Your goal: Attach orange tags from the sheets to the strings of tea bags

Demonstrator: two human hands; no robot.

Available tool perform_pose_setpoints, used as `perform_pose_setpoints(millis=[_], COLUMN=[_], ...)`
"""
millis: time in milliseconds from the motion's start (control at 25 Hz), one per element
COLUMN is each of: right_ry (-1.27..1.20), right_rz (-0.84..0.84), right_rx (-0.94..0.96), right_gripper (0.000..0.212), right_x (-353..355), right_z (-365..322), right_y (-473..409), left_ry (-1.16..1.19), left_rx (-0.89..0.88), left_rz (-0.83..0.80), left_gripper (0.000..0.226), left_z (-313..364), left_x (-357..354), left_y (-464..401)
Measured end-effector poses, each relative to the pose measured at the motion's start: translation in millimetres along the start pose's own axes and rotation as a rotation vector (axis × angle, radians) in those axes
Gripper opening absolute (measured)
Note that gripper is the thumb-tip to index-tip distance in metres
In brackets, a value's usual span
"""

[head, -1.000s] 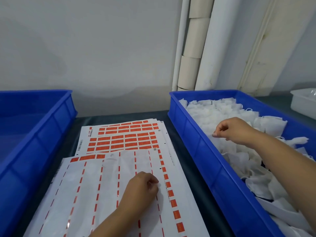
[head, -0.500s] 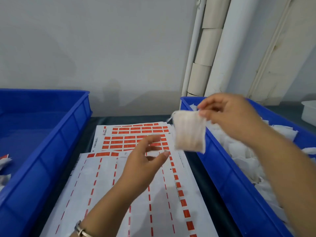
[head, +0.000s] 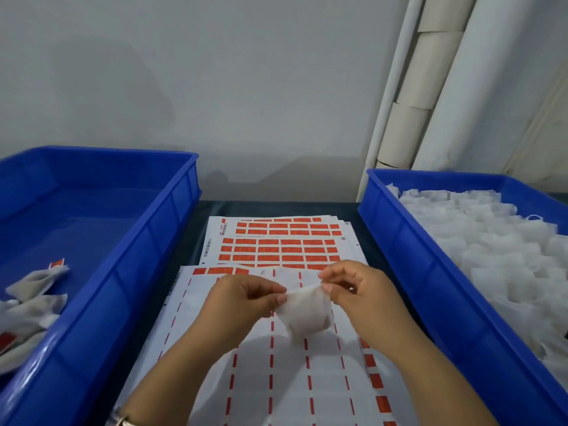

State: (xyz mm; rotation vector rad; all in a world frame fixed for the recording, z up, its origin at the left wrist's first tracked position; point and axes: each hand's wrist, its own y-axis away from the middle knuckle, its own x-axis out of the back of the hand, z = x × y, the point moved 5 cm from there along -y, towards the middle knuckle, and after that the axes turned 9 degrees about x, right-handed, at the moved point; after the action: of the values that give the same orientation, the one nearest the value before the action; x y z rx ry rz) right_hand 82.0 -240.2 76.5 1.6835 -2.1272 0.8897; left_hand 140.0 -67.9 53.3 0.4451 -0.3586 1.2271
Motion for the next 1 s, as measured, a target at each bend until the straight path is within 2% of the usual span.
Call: perform_pose_setpoints(millis=[120, 280, 360, 440, 520, 640, 720, 800, 1000], right_ry=[-0.012, 0.008, 0.017, 0.006, -0.024, -0.122, -0.205, -0.216, -0.217], right_rz=[0.053, 0.117, 0.044, -0.070, -0.083, 0.013, 0.104, 0.160, 0.125], right_rx=[-0.028, -0.033, 0.047, 0.102, 0.112, 0.053, -0.011, -0.058, -0.143], right_gripper=[0.026, 0.026, 0.027, 0.018, 0.010, 0.009, 0.012, 0.015, 0.009], right_x=[-7, -7, -17, -33, -42, -40, -32, -24, -27], right_z=[14, 25, 20, 14, 12, 17, 25, 36, 47], right_y=[-7, -13, -15, -15, -17, -18, -17, -15, -14], left_ry=[-0.094, -0.177, -0.181, -0.188, -0.206, -0.238, -0.269, -0.244, -0.190], left_rx=[0.032, -0.021, -0.051, -0.102, -0.175, -0.298, -0.400, -0.429, -0.418], left_rz=[0.025, 0.078, 0.090, 0.090, 0.121, 0.184, 0.245, 0.304, 0.401], left_gripper=[0.009, 0.012, 0.019, 0.023, 0.027, 0.027, 0.016, 0.006, 0.013], left_z=[-10, -6, 1, 11, 20, 33, 42, 48, 46], left_x=[3, 4, 1, -2, -5, -8, -6, 1, 11], left_y=[-9, -13, -15, -15, -14, -11, -8, -7, -16])
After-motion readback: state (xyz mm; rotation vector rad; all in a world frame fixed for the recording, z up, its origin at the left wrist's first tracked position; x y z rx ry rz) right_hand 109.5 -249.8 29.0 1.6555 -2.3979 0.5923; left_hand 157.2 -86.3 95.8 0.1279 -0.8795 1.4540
